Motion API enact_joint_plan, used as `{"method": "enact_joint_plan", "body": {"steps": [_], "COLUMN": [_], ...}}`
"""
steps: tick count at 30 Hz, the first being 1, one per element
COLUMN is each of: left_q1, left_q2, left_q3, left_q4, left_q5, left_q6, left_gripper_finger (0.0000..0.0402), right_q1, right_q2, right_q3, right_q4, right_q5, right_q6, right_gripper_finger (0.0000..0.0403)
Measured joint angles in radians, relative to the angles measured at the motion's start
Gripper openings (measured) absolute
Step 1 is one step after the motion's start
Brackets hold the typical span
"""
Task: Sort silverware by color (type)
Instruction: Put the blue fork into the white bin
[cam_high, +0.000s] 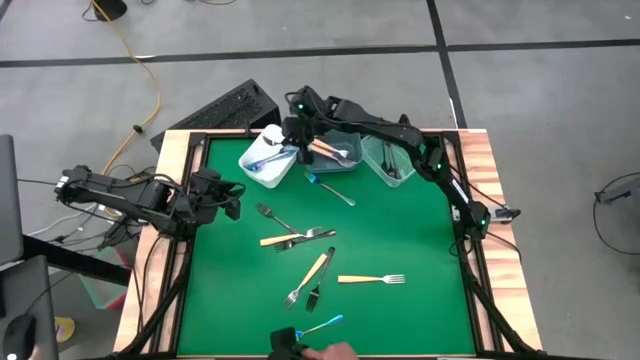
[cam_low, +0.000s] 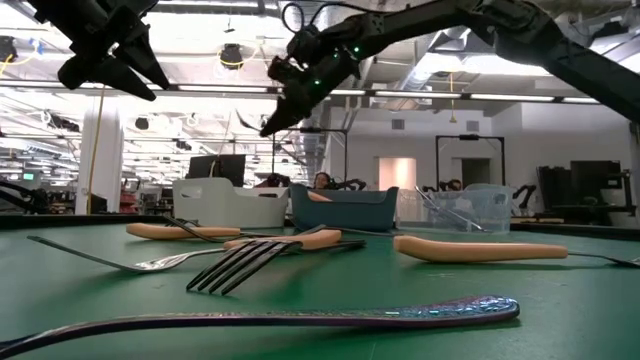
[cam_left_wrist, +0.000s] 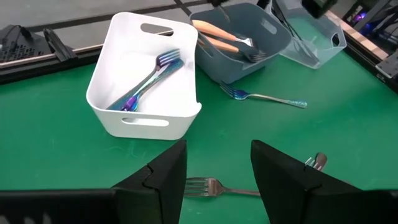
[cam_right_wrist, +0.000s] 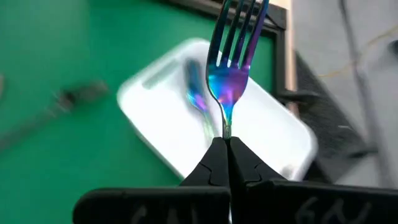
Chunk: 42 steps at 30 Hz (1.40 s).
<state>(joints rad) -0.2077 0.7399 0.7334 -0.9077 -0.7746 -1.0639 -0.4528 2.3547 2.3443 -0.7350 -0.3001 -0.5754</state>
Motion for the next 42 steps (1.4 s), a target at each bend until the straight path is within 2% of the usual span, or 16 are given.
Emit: {"method": "enact_joint_plan", "body": {"steps": [3, 11, 16, 19, 22, 24, 29, 42], "left_q1": [0.0, 0.0, 0.0, 0.0, 0.0, 0.0, 0.0, 0.0], "left_q2": [0.0, 0.0, 0.0, 0.0, 0.0, 0.0, 0.0, 0.0], "left_q3": [0.0, 0.0, 0.0, 0.0, 0.0, 0.0, 0.0, 0.0], "left_q4": [0.0, -0.001, -0.002, -0.006, -0.022, -0.033, -0.031, -0.046], "left_q5": [0.0, 0.002, -0.004, -0.018, -0.015, -0.012, -0.011, -0.011], "left_q6": [-0.023, -0.046, -0.049, -0.049, -0.057, -0.061, -0.06, -0.064], "left_gripper_finger": [0.0162, 0.0162, 0.0162, 0.0162, 0.0162, 0.0162, 0.0162, 0.0162], "right_q1": [-0.009, 0.021, 0.034, 0.039, 0.026, 0.024, 0.012, -0.016], "right_q2": [0.006, 0.017, 0.023, 0.047, 0.069, 0.101, 0.135, 0.184], "right_q3": [-0.001, 0.013, 0.005, -0.006, -0.014, -0.008, -0.006, -0.01], "right_q4": [-0.023, 0.107, 0.188, 0.279, 0.245, 0.3, 0.294, 0.271], "right_q5": [0.036, 0.04, -0.037, -0.038, -0.037, -0.037, -0.038, -0.041], "right_q6": [-0.129, -0.395, -0.373, -0.38, -0.382, -0.373, -0.342, -0.322], "right_gripper_finger": [0.0, 0.0, 0.0, 0.0, 0.0, 0.0, 0.0, 0.0]}}
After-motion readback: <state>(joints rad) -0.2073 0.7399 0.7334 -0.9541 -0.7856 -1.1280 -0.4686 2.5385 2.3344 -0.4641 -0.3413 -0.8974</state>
